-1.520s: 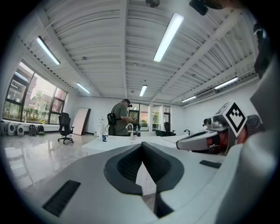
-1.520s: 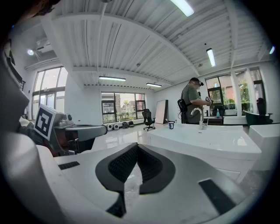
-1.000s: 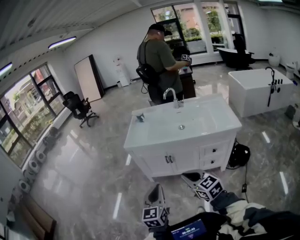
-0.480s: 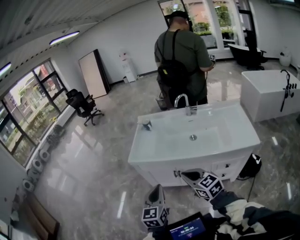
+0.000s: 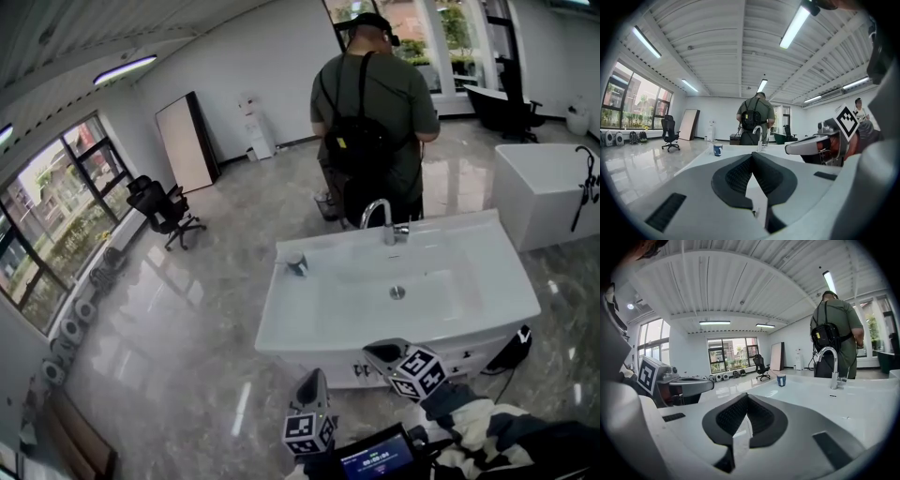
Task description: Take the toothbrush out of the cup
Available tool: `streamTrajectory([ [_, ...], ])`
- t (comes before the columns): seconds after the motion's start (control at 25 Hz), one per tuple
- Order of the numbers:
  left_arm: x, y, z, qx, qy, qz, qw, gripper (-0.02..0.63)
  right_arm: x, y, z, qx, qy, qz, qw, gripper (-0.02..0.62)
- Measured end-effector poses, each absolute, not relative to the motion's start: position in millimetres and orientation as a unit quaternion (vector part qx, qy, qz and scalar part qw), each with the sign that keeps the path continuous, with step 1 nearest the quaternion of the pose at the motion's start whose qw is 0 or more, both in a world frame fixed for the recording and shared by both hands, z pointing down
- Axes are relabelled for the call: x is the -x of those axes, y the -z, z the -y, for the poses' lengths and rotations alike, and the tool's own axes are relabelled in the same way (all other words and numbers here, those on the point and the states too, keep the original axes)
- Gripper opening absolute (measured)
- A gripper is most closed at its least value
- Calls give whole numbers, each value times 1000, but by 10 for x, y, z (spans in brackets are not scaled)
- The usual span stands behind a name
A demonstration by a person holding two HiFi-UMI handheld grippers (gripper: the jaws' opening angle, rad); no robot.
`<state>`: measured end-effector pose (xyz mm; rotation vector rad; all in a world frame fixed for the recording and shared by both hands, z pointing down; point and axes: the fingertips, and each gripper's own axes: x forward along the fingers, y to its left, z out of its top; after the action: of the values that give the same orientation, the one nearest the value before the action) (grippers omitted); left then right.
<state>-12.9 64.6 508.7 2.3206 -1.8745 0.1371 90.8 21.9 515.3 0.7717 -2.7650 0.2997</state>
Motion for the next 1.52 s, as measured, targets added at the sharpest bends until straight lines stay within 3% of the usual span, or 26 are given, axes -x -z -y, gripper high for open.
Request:
streamTrajectory([
  [0.72, 1331, -5386, 1391, -806, -46, 583, 92, 5, 144, -5328, 1662, -328, -99, 929, 140, 3],
  [1.52, 1677, -5511, 2192, -789, -54, 600, 125, 5, 705, -5387, 2637, -282, -44, 938, 197, 2],
])
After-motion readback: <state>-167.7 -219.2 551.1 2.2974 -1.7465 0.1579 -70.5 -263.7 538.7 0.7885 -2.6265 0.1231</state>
